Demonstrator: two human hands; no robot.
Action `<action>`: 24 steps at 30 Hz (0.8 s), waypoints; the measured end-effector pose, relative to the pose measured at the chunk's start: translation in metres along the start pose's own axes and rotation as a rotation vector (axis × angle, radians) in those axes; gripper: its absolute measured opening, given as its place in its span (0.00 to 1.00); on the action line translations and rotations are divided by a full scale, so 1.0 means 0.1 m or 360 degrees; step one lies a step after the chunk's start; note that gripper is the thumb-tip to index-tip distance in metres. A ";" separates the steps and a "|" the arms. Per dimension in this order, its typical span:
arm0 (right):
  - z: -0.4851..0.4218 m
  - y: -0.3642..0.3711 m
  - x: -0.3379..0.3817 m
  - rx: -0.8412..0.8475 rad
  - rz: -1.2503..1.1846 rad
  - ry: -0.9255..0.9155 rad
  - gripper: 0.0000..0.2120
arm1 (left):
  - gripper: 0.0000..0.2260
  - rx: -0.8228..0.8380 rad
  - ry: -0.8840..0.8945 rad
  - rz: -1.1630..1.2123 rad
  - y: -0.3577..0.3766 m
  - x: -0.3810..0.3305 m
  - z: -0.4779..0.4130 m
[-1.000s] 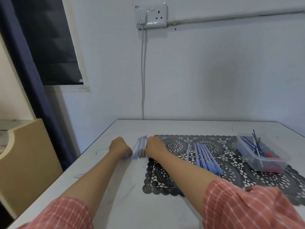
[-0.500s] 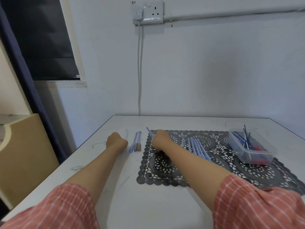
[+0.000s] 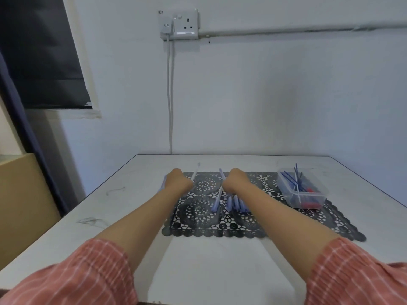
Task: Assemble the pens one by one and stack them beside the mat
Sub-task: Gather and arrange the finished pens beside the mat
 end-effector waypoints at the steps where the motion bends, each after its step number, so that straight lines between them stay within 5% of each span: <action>1: 0.03 -0.02 -0.05 0.0005 -0.0022 0.0007 0.13 | 0.07 0.0067 0.0011 -0.0023 0.11 -0.08 0.06; 9: 0.10 0.04 -0.20 0.0061 -0.0095 0.0080 0.11 | 0.08 0.0312 0.0005 -0.0288 0.60 -0.25 0.32; 24: 0.09 0.14 -0.09 0.0033 -0.0028 0.0022 0.13 | 0.11 0.0408 -0.0004 -0.0107 0.72 -0.26 0.42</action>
Point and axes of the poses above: each hand's wrist, its own z-axis away from the middle knuckle, its own y-axis out of the palm, x = y × z, the point moved 10 cm from there along -z, towards the middle knuckle, and after that the axes turned 5 degrees about z, right-handed, at the moved point
